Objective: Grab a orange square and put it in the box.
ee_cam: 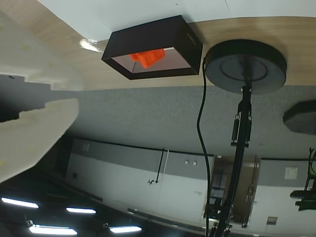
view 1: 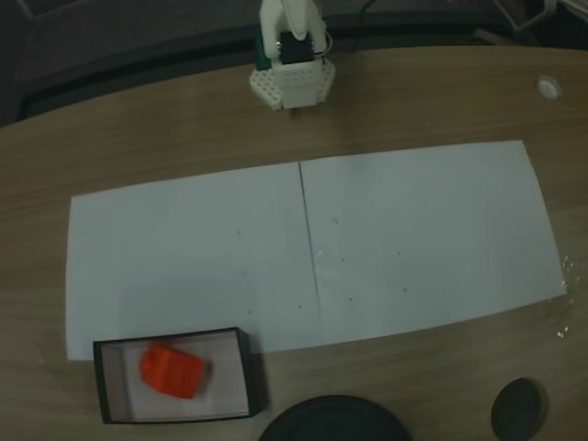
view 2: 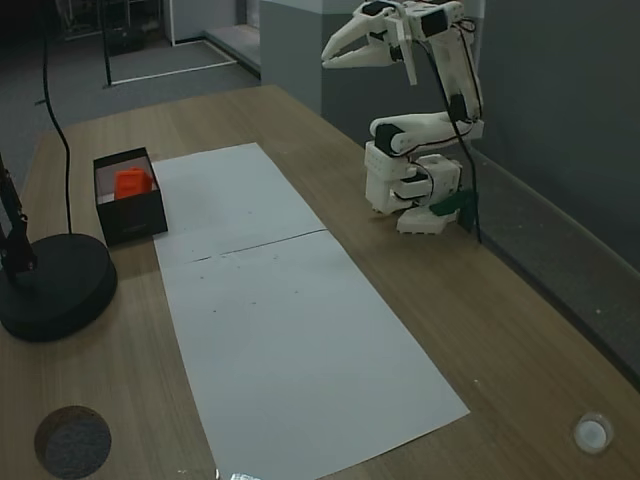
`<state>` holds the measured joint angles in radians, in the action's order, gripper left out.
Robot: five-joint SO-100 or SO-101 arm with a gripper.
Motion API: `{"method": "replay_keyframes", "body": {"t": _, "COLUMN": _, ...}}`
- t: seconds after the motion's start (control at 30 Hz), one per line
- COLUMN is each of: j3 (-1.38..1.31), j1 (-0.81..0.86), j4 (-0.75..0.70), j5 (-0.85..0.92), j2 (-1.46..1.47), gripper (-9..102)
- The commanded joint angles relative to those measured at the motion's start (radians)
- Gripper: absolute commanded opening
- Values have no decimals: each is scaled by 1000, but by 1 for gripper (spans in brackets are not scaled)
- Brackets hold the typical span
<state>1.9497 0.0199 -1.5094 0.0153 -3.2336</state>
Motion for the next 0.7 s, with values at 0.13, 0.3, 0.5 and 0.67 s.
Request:
{"method": "replay_keyframes", "body": {"t": 0.13, "j3": 153, "j1": 2, "j4": 75, "j5": -3, "j2": -202, "gripper": 0}}
{"method": "replay_keyframes", "body": {"t": 0.3, "j3": 357, "j1": 5, "j4": 241, "j5": -3, "j2": -245, "gripper": 0}}
{"method": "replay_keyframes", "body": {"t": 0.5, "j3": 647, "j1": 40, "j4": 448, "j5": -5, "j2": -245, "gripper": 0}}
{"method": "replay_keyframes", "body": {"t": 0.67, "j3": 948, "j1": 126, "j4": 658, "j5": -6, "j2": -245, "gripper": 0}}
